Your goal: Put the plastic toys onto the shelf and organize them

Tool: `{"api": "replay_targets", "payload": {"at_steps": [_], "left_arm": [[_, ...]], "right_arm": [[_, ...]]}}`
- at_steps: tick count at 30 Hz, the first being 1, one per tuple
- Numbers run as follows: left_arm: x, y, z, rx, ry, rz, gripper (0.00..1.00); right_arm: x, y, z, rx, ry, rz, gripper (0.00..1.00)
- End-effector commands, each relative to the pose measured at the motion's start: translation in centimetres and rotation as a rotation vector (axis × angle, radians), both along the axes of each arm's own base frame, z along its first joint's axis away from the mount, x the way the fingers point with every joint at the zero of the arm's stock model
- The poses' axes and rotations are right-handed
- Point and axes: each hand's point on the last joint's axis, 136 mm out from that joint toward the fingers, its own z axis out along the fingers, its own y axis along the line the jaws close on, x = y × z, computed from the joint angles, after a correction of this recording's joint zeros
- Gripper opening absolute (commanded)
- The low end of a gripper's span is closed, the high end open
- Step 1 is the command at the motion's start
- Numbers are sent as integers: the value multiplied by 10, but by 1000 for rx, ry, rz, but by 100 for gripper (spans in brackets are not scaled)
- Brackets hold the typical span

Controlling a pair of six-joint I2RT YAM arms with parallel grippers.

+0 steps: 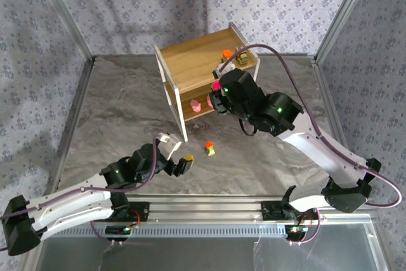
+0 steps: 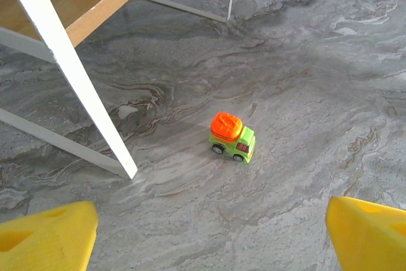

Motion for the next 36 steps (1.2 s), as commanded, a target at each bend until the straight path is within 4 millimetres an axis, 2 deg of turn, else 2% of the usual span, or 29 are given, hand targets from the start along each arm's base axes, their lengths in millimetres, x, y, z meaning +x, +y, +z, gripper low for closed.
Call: {"api": "replay_targets", "payload": {"at_steps": [1,12,36], "left_arm": [[-1,-3,8,-22,-33,-14,93],[0,2,13,-47,-66,2,95],[-1,-2,11,-39,-70,-21,99]], "right_arm": [[5,-5,13,-8,-27,-9,25],[26,-1,23,19,-30,-32,25],[80,3,20,16,32,-46,26]]}}
